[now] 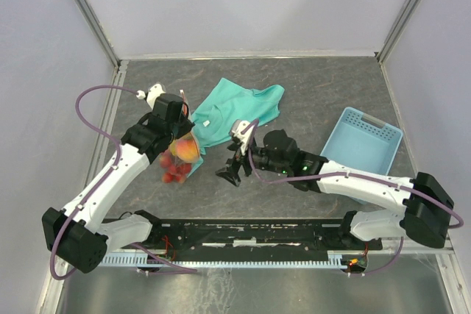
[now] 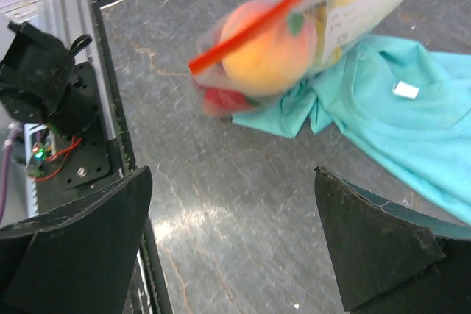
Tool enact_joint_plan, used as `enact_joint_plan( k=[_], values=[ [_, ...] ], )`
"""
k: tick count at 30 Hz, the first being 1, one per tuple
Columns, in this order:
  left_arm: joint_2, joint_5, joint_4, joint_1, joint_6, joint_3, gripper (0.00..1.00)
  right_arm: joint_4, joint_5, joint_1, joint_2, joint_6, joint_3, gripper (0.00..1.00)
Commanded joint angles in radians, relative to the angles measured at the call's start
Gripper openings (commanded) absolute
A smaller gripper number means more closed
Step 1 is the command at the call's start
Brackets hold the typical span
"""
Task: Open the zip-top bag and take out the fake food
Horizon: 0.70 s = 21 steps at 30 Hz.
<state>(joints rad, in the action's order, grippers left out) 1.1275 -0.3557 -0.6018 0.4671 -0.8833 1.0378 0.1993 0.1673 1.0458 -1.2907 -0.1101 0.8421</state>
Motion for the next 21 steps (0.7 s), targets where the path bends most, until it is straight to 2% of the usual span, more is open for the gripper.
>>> enact_joint_plan(
  k=[1,5,11,17,21],
  values=[
    [-0.004,-0.012,0.062,0.021,-0.156,0.029,0.03,0.115,-0.28,0.068,-0.064,0.005,0.111,0.99],
    [-0.012,-0.052,0.054,0.036,-0.19,0.021,0.03,0.11,-0.336,0.126,-0.134,-0.028,0.195,0.99],
    [-0.028,-0.056,0.052,0.041,-0.198,0.028,0.03,0.038,-0.507,0.192,-0.219,-0.054,0.298,0.98],
    [-0.05,-0.053,0.052,0.041,-0.195,0.025,0.03,0.008,-0.645,0.199,-0.229,-0.104,0.299,0.82],
    [-0.059,-0.045,0.053,0.042,-0.198,0.021,0.03,0.001,-0.645,0.2,-0.23,-0.112,0.305,0.68]
  ],
)
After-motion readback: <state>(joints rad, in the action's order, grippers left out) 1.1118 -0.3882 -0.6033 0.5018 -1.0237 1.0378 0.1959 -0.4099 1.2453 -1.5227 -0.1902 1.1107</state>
